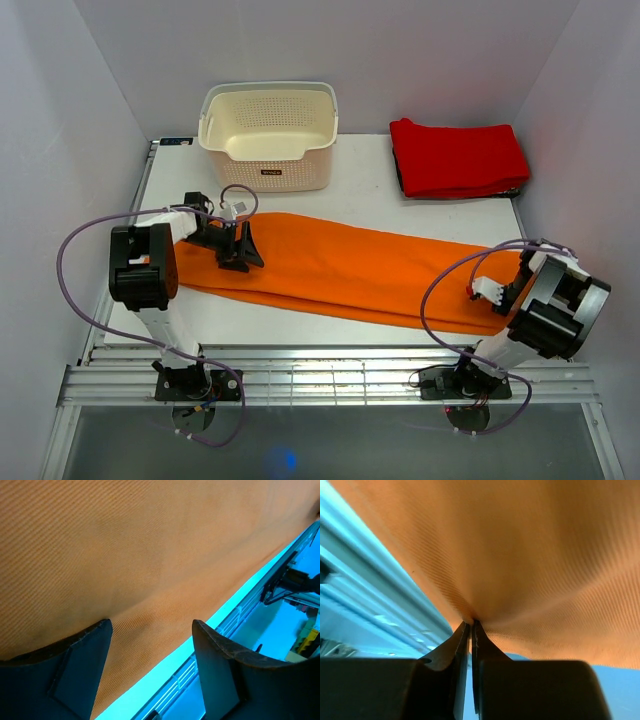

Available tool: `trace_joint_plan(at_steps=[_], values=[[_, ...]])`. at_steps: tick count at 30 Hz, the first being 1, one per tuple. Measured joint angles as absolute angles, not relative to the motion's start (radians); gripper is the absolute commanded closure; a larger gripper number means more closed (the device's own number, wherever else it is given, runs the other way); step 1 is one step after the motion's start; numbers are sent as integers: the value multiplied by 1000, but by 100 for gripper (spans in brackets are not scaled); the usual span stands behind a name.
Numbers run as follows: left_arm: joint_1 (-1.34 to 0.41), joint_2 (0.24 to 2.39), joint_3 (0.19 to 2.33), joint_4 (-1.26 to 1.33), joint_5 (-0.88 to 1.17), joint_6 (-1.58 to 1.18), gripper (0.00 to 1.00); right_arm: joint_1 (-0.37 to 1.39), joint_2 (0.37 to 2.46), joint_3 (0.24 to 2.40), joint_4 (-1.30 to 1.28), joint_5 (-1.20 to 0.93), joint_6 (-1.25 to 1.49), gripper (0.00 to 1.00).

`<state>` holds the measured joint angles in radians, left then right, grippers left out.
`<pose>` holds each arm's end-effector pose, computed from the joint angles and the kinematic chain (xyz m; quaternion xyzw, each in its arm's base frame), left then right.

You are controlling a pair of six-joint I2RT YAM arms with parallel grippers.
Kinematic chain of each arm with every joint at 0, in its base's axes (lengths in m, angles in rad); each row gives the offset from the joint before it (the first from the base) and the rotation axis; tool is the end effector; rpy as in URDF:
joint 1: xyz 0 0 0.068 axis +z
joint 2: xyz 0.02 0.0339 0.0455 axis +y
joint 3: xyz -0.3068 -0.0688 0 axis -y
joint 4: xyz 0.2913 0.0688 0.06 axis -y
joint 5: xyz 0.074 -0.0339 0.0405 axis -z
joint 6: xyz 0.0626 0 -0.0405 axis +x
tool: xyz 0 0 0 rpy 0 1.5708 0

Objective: Fold and stack the trousers
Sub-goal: Fold the trousers

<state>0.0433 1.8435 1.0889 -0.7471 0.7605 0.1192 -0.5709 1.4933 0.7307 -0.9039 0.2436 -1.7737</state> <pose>0.3657 -0.0273 0.1341 0.0480 0.9269 -0.3671 0.0621 0.1899 -0.1399 0.1274 0.5658 -0.8142 0.0033 0.1303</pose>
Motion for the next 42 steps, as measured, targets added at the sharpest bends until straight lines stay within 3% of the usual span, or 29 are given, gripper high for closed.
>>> trace_joint_plan(at_steps=[6, 8, 11, 15, 20, 32, 36, 39, 42], values=[[46, 1790, 1084, -738, 730, 268, 36, -522, 1570, 891, -791, 130, -1728, 92], [57, 1718, 1069, -728, 702, 379, 46, -519, 1548, 900, -757, 115, -1729, 92], [72, 1555, 1053, -742, 691, 562, 51, -521, 1514, 900, -756, 105, -1731, 92], [68, 1390, 1037, -776, 687, 787, 52, -521, 1494, 900, -760, 96, -1730, 92], [26, 1367, 934, -810, 647, 975, 43, -521, 1493, 900, -765, 89, -1729, 92], [-177, 1321, 724, -690, 540, 1008, 43, -521, 1493, 900, -769, 90, -1726, 92], [-205, 1345, 724, -631, 522, 976, 50, -521, 1493, 902, -772, 90, -1726, 92], [-214, 1365, 724, -599, 508, 959, 61, -521, 1493, 904, -778, 90, -1726, 92], [-218, 1367, 724, -587, 501, 950, 78, -521, 1493, 910, -783, 90, -1726, 92]])
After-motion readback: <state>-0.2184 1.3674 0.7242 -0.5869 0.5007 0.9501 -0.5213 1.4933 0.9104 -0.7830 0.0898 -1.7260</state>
